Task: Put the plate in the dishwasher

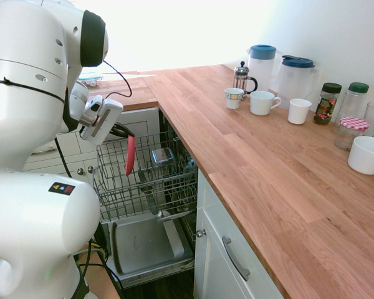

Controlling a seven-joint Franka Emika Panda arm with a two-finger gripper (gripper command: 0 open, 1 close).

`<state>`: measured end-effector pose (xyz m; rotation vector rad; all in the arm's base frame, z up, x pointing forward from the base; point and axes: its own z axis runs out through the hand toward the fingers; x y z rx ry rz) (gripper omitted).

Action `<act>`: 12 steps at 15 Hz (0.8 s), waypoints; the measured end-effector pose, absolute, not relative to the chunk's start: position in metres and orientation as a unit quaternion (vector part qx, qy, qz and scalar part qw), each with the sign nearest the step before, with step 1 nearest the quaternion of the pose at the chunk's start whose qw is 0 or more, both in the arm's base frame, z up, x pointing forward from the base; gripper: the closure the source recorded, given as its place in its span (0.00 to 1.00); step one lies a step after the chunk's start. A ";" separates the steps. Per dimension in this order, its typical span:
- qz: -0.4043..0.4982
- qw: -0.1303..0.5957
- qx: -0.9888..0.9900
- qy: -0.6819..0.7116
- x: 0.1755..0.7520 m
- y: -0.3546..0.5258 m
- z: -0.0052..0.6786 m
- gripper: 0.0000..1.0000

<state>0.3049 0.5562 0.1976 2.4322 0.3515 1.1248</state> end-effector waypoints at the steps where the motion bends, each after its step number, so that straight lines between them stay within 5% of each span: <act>1: 0.408 0.212 0.879 0.129 0.303 0.560 0.198 1.00; 12: 0.413 0.161 0.882 0.163 0.289 0.596 0.183 1.00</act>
